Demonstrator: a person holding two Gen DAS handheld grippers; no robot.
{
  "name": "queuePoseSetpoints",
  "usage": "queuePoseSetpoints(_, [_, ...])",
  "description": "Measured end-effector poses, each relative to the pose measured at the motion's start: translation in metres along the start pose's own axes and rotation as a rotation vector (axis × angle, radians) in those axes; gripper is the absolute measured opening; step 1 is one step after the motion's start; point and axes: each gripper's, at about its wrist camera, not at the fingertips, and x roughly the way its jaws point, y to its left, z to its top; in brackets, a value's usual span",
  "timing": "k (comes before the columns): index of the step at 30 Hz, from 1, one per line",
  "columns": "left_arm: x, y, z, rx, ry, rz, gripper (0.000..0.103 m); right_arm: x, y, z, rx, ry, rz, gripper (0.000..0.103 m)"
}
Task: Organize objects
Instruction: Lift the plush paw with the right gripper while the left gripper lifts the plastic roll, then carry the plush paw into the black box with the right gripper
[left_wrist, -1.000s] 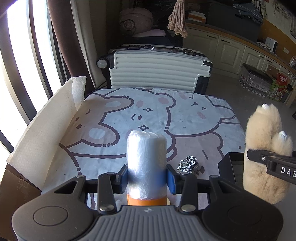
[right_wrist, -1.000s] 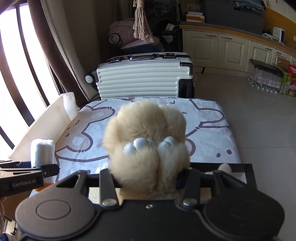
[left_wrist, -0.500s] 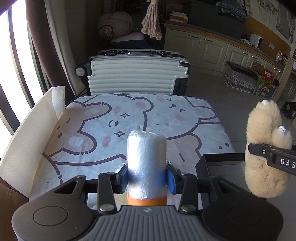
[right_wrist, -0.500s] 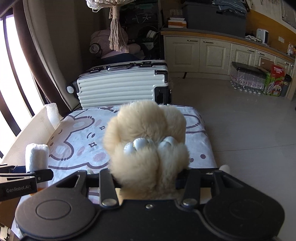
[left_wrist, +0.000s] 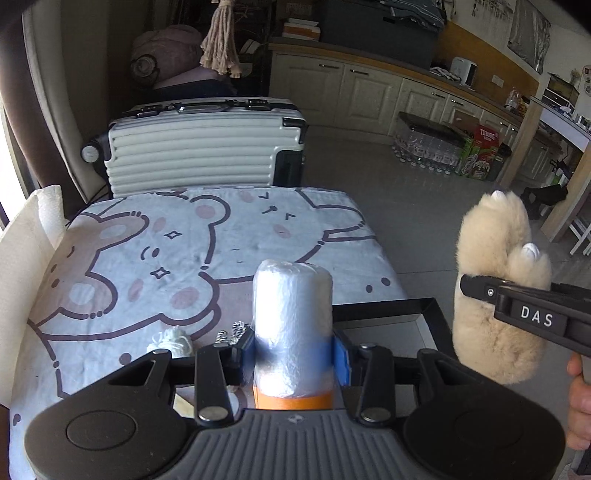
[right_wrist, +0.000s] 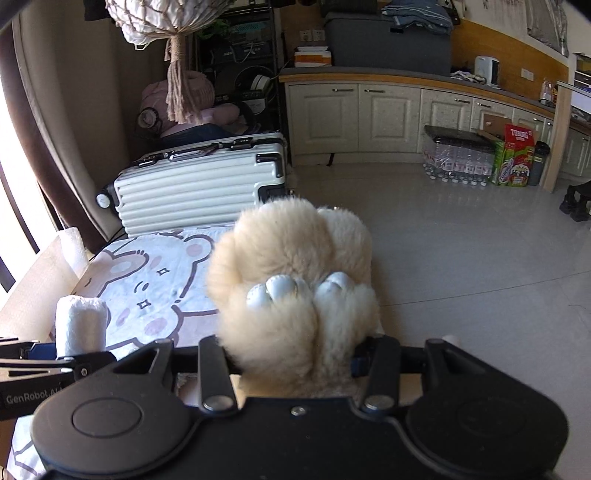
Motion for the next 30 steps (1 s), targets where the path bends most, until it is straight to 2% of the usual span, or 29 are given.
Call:
queuePoseSetpoints(7, [0.024,-0.019,0.001,0.007,0.039,-0.062,0.042,0.023,-0.024,-0.008,0.000,-0.033,-0.033,0.045])
queuePoseSetpoints(15, [0.054,-0.026,0.005,-0.013,0.089,-0.114,0.042,0.062,-0.033,-0.020,-0.060,-0.106,-0.048,0.046])
queuePoseSetpoints(17, [0.062,-0.026,0.006,-0.023,0.102,-0.121,0.042,0.076,-0.034,-0.026,-0.080,-0.067,-0.055,0.046])
queuePoseSetpoints(22, [0.080,-0.025,0.008,-0.038,0.131,-0.126,0.042,0.108,-0.039,-0.039,-0.128,0.097,-0.063,0.046])
queuePoseSetpoints(26, [0.090,-0.026,0.008,-0.048,0.153,-0.144,0.042,0.130,-0.045,-0.048,-0.095,0.274,-0.027,0.046])
queuePoseSetpoints(30, [0.098,-0.030,0.008,-0.061,0.175,-0.179,0.042,0.145,-0.043,-0.060,-0.106,0.395,-0.037,0.046])
